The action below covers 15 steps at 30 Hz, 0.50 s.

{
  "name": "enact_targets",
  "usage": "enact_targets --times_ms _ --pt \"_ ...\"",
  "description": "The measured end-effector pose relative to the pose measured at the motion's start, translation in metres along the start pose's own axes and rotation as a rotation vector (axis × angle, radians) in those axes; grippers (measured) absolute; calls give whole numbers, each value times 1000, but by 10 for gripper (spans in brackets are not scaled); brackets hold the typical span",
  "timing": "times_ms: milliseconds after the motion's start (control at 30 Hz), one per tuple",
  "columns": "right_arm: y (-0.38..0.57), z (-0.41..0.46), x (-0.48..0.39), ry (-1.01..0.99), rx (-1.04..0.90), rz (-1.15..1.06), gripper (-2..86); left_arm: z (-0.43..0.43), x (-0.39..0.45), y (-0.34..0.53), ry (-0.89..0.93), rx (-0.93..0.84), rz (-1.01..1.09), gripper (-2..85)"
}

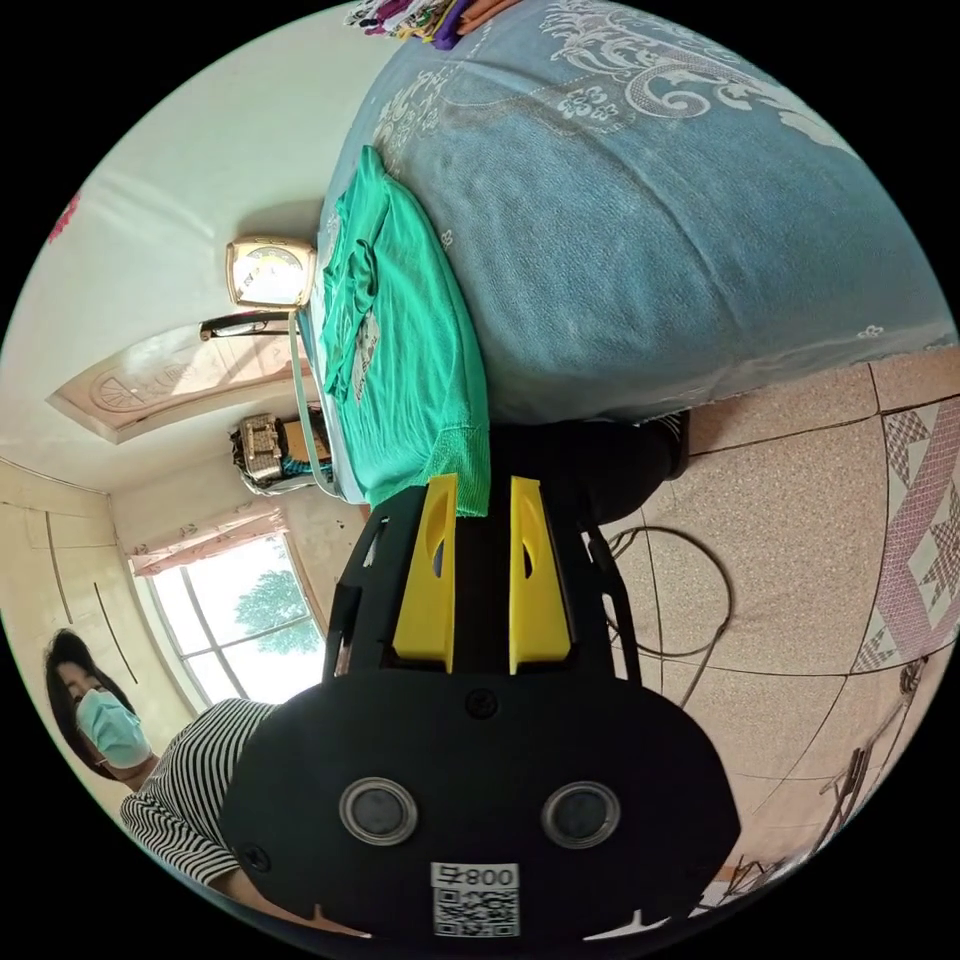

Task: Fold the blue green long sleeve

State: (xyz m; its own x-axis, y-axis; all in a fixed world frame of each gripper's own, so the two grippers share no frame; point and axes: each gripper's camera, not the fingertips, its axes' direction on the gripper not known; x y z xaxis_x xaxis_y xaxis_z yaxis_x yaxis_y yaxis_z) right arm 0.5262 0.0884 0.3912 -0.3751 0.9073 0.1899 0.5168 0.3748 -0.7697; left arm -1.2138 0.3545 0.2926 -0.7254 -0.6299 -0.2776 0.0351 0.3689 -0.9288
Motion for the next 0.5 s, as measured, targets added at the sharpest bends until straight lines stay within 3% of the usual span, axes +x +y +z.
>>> enact_targets --times_ms 133,500 --pt "2 7 -5 -133 -12 10 89 -17 0 4 28 -7 -18 72" --pt "25 -7 -34 -189 -26 -16 21 -46 -10 10 105 59 -74 87"
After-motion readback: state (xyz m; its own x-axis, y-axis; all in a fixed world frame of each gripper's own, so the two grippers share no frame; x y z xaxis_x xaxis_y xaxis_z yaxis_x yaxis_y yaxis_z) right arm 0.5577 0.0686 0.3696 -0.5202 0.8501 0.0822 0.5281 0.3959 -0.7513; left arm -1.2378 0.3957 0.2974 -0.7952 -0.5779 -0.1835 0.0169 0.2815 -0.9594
